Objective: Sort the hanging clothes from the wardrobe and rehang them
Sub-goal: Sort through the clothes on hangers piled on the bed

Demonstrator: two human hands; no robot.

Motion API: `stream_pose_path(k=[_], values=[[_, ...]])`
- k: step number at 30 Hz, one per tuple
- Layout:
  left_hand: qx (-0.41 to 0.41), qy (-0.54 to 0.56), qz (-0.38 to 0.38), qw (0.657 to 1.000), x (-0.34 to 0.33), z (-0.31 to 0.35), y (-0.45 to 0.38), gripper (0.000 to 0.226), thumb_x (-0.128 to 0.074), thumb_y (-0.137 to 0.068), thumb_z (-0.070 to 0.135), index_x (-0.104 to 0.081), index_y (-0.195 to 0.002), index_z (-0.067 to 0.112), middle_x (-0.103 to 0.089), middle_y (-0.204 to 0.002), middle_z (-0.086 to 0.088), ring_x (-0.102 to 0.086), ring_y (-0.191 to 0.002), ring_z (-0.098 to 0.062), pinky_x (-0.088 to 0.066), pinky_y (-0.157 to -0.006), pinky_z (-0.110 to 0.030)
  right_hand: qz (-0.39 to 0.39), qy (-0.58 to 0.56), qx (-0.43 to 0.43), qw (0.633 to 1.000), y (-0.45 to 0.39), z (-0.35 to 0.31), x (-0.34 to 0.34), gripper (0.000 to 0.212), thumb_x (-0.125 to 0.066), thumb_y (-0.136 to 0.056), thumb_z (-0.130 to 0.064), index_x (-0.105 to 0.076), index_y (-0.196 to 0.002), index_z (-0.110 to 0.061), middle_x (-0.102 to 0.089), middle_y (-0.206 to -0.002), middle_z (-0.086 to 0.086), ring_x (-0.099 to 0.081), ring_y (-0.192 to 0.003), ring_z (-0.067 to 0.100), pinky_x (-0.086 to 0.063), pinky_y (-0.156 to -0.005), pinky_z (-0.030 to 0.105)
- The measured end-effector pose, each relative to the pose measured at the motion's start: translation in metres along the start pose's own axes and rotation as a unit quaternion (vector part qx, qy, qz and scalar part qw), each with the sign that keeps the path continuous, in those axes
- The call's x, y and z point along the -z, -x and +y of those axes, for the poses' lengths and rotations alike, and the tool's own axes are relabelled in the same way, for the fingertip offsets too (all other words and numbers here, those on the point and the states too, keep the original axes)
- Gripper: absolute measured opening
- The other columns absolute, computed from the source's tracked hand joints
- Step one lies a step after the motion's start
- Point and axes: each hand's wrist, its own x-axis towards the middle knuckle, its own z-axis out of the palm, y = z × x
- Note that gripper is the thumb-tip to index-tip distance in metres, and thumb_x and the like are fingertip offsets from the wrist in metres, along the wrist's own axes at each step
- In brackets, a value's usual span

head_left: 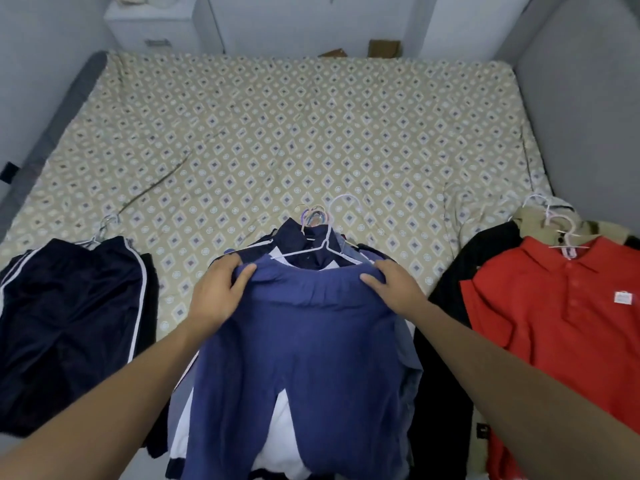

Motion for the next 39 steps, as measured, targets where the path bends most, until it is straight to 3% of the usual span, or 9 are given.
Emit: stream_pose_path(k=[3,8,15,18,23,27,31,39], values=[[0.012,0.023,0.024,0.999,0.030,0.019,0.031,0.039,-0.054,-0.105,0.043,-0.043,-0.075,0.020,-0.051,-0.069,0.004,-0.050,-0.068,-0.016,-0.038,-0.063,-0.039,0.047,-0.027,0.036,0.998,0.038,-0.017,0.032,0.037,-0.058,-0.102,-0.049,-0.047,-0.076,-0.025,-0.055,-0.081,-0.007,-0.054,-0.077,0.015,-0.040,-0.071,0.036],[-0.017,0.000,0.070,0.997,0.096,0.074,0.114,0.043,-0.049,-0.104,0.054,-0.039,-0.076,0.023,-0.050,-0.069,0.004,-0.049,-0.067,-0.012,-0.036,-0.062,-0.041,0.093,-0.030,0.120,0.988,0.112,-0.059,0.091,0.042,-0.057,-0.102,-0.049,-0.041,-0.072,-0.025,-0.050,-0.070,-0.007,-0.050,-0.069,0.016,-0.040,-0.066,0.040],[0.031,-0.045,0.166,0.985,0.154,0.128,0.279,0.045,-0.042,-0.106,0.058,-0.035,-0.077,0.024,-0.050,-0.074,0.005,-0.047,-0.074,-0.015,-0.038,-0.066,-0.041,0.086,0.038,0.249,0.964,0.230,-0.128,0.143,0.044,-0.058,-0.102,-0.047,-0.033,-0.069,-0.031,-0.046,-0.065,-0.009,-0.048,-0.066,0.019,-0.034,-0.063,0.039],[0.055,-0.069,0.207,0.974,0.177,0.134,0.344,0.042,-0.042,-0.106,0.055,-0.035,-0.078,0.025,-0.049,-0.076,0.006,-0.047,-0.078,-0.018,-0.038,-0.067,-0.042,0.083,0.046,0.304,0.948,0.271,-0.161,0.147,0.045,-0.060,-0.100,-0.049,-0.036,-0.071,-0.025,-0.050,-0.063,-0.005,-0.048,-0.061,0.015,-0.032,-0.059,0.039],[0.082,-0.114,0.248,0.959,0.217,0.118,0.432,0.043,-0.034,-0.104,0.062,-0.036,-0.081,0.027,-0.049,-0.079,0.007,-0.047,-0.079,-0.017,-0.042,-0.067,-0.042,0.085,0.038,0.378,0.921,0.323,-0.208,0.122,0.046,-0.065,-0.097,-0.048,-0.043,-0.071,-0.017,-0.050,-0.062,-0.005,-0.048,-0.062,0.019,-0.033,-0.059,0.038],[0.122,-0.112,0.302,0.939,0.248,0.095,0.482,0.043,-0.036,-0.103,0.060,-0.037,-0.081,0.024,-0.048,-0.080,0.006,-0.047,-0.080,-0.019,-0.043,-0.065,-0.044,0.051,0.045,0.409,0.910,0.349,-0.258,0.091,0.046,-0.064,-0.097,-0.051,-0.041,-0.071,-0.020,-0.052,-0.064,-0.004,-0.052,-0.065,0.023,-0.043,-0.061,0.042],[0.163,-0.115,0.336,0.921,0.273,0.062,0.521,0.044,-0.038,-0.102,0.059,-0.043,-0.083,0.021,-0.049,-0.082,0.007,-0.046,-0.079,-0.017,-0.038,-0.064,-0.039,0.008,0.060,0.437,0.898,0.364,-0.307,0.055,0.044,-0.063,-0.097,-0.050,-0.042,-0.075,-0.019,-0.052,-0.066,-0.004,-0.049,-0.066,0.023,-0.035,-0.059,0.041],[0.201,-0.109,0.344,0.911,0.330,-0.047,0.559,0.048,-0.036,-0.097,0.068,-0.038,-0.078,0.024,-0.047,-0.078,0.008,-0.045,-0.076,-0.015,-0.034,-0.060,-0.036,-0.021,0.052,0.428,0.902,0.376,-0.402,-0.047,0.037,-0.057,-0.101,-0.050,-0.044,-0.078,-0.024,-0.056,-0.071,-0.008,-0.053,-0.069,0.016,-0.044,-0.065,0.040]])
